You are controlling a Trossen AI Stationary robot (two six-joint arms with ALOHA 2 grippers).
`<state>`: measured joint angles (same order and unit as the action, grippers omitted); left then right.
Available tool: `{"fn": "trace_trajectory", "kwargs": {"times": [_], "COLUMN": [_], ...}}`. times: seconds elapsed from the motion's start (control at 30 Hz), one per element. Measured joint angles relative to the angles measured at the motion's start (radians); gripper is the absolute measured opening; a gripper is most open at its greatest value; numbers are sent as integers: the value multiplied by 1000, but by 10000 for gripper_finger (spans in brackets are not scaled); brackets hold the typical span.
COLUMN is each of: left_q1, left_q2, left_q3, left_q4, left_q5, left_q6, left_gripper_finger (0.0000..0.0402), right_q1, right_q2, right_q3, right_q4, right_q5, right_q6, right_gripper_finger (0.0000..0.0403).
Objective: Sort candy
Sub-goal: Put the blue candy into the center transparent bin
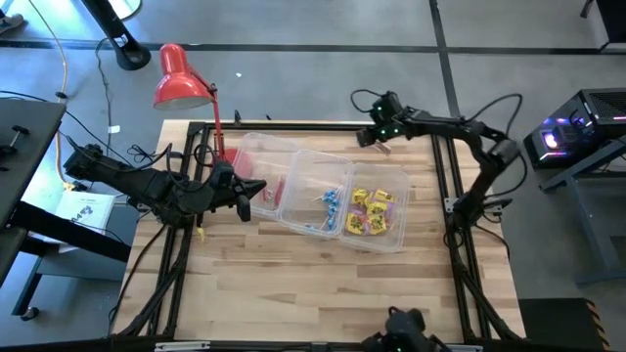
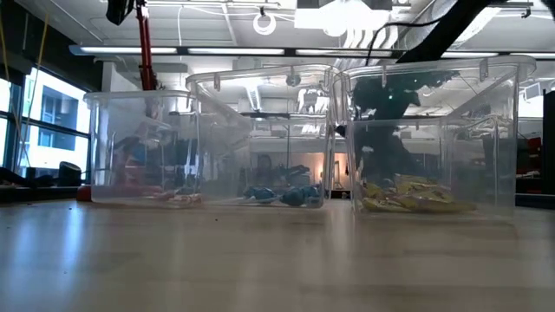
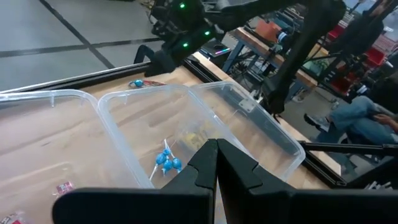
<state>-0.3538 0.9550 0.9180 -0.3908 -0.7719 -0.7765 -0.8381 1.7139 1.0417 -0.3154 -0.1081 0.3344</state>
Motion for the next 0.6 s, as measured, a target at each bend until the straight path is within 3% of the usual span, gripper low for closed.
{"fn": "trace_trajectory", "kwargs": {"times": [0.2,0.6], "left_q1": [0,0], "left_q2": [0,0], "left_q3": [0,0], "left_q4": [0,-1], "left_q5": [-1,-35], "left_q6": [-8,-4], "left_gripper_finger": [0,0], "right_q1": [8,26], "right_q2": [88,206], "right_q3": [45,50], "right_q4": [22,91], "right_q5": [40,57], "right_q6": [-43,-72], "right_gripper_finger": [214,201]}}
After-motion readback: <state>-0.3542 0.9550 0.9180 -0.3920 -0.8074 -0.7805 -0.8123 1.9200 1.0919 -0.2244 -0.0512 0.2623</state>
